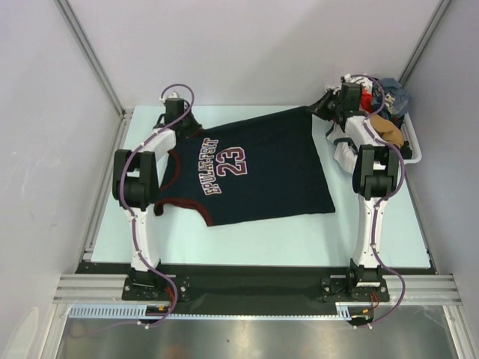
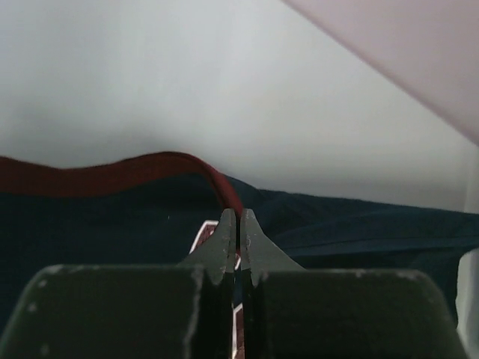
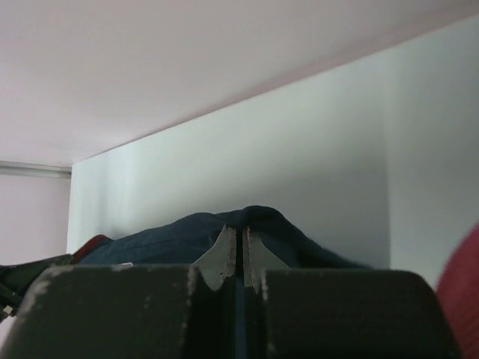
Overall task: Fold and stack the tank tops
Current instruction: Fold the tank top
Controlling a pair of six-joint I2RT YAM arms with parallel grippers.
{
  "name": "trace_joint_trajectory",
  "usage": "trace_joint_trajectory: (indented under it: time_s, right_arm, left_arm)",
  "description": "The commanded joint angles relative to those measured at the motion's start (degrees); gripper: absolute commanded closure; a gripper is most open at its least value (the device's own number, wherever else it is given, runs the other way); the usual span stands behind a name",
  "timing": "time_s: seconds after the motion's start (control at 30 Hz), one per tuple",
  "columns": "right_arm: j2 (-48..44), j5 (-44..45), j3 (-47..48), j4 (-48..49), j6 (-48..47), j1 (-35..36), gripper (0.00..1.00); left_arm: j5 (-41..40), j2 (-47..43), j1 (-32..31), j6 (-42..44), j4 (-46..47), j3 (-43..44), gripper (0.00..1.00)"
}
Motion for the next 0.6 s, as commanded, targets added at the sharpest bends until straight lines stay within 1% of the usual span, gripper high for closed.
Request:
trace_joint_trajectory:
  time_s: [0.0, 0.03, 0.1, 0.13, 0.27, 0.4, 0.53, 0.57]
  right_arm:
    - [-3.39, 0.23, -3.75, 1.78, -0.93, -0.72, 1.00]
    - [-4.27, 0.58, -5.42, 1.87, -0.93, -0.72, 1.00]
    - [-4.71, 1.19, -6.22, 0.91, -1.63, -0.72, 1.00]
    - [-5.06, 2.07, -6.49, 0.29, -1.89, -0.72, 1.00]
    - [-6.03, 5.50, -7.27, -5.23, -3.21, -0.63, 1.00]
    - [-8.66, 6.47, -12.10, -3.85, -3.39, -0.28, 1.00]
    - [-10.78, 9.36, -14.66, -4.54, -5.06, 0.34, 1.00]
    - [-11.30, 10.24, -15.19, -5.15, -5.41, 1.99, 1.00]
  left_arm:
    - [-1.22, -6.09, -1.84, 1.81, 1.42, -2.18, 1.00]
    - [-1.31, -6.36, -2.20, 1.99, 1.41, -3.57, 1.00]
    - [-1.40, -7.85, -2.81, 2.08, 1.68, -5.25, 1.00]
    - [-1.66, -9.16, -2.99, 2.08, 1.85, -7.43, 1.00]
    - [-1.66, -12.68, -3.43, 1.11, 4.31, -13.69, 1.00]
    - [-2.81, -14.44, -4.13, 1.02, 4.05, -17.12, 1.00]
    - [-2.81, -15.32, -4.13, 0.67, 3.78, -19.66, 1.00]
    - [-2.81, -15.67, -4.05, 0.58, 3.96, -20.28, 1.00]
